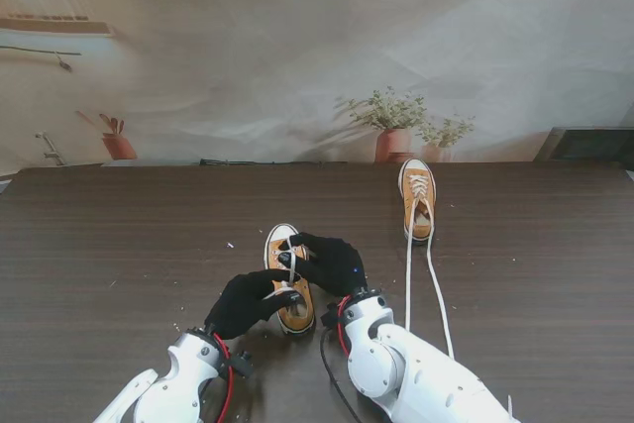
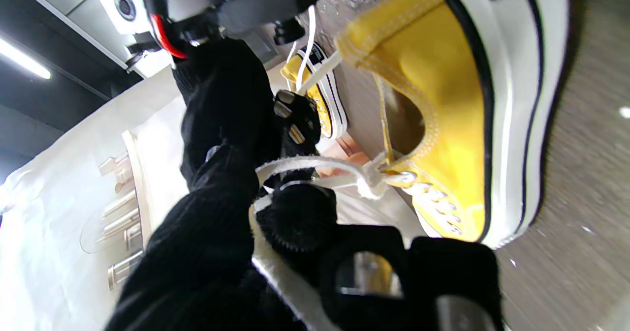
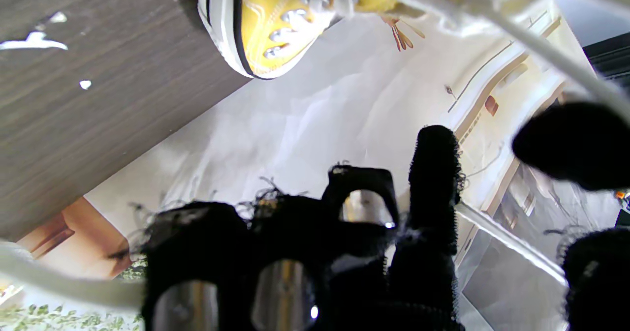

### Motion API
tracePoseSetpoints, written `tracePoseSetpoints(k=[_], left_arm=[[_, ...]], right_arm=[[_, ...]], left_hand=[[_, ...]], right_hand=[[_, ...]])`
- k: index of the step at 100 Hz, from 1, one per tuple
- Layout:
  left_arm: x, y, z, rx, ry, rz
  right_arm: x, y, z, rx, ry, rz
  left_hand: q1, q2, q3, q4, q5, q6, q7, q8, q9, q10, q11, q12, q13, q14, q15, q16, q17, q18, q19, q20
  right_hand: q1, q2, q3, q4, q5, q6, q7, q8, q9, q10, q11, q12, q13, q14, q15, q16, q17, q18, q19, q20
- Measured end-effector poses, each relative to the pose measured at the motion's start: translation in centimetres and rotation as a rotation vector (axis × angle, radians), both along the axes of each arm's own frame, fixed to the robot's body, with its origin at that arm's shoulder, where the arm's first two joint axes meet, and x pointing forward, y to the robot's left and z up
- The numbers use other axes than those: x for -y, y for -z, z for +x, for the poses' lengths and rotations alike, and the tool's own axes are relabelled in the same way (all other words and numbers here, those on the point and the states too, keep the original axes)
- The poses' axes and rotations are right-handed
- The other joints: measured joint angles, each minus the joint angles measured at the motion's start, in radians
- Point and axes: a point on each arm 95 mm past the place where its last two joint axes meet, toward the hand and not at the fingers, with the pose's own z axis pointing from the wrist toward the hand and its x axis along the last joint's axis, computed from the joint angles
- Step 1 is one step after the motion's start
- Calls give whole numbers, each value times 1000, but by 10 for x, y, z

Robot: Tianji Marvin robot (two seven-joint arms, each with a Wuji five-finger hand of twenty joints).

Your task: Tie the shoelaces into a bow on the shoes

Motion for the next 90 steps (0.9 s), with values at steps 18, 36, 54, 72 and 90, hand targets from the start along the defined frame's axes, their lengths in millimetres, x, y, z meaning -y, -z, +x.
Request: tracePoseSetpoints(k=[18,36,54,72,90], left_arm=[[-10,0,-2,-5,-40,7],[-27,-3,-9,-19,-64,22],[-39,-7,-14,-19,-72,62],[-51,-14,-15,63,-242,-2],[-48,-14,-11,99,-408,49]], right_arm=[[5,1,-4,-14,3,30],[10,-2,-9,-19,19,60],[13,-1,-11,-22,26,63],[14,-1,-12,-14,28,56],[15,-2,-13,-5,28,54]], left_hand=[[-43,0,53,0,1,0,-19,-9,0,0,0,0,0,0,0,0,0,0,0,0],[-44,0,54,0,7,16,-4,-9,0,0,1,0,0,0,0,0,0,0,0,0],[-154,-3,141,0,7,16,-29,-10,0,0,11,-9,0,0,0,0,0,0,0,11],[-238,-16,180,1,29,17,-41,-10,0,-1,22,-25,0,0,6,0,0,0,0,23],[-234,51,129,1,68,17,-37,-10,10,-2,24,-41,1,0,8,0,0,1,0,64]], right_hand=[[0,24,0,0,0,0,0,0,0,17,0,0,-1,21,0,0,0,23,0,0],[-2,48,0,11,0,4,0,0,0,21,0,0,-2,24,4,0,0,33,0,0],[-13,53,36,18,0,5,0,0,0,23,0,0,-2,27,5,0,0,38,0,2],[-23,53,67,21,0,6,0,0,10,24,0,0,-2,34,5,0,0,46,0,7],[-24,46,108,21,1,6,0,0,18,24,0,0,-2,35,5,0,0,47,0,7]])
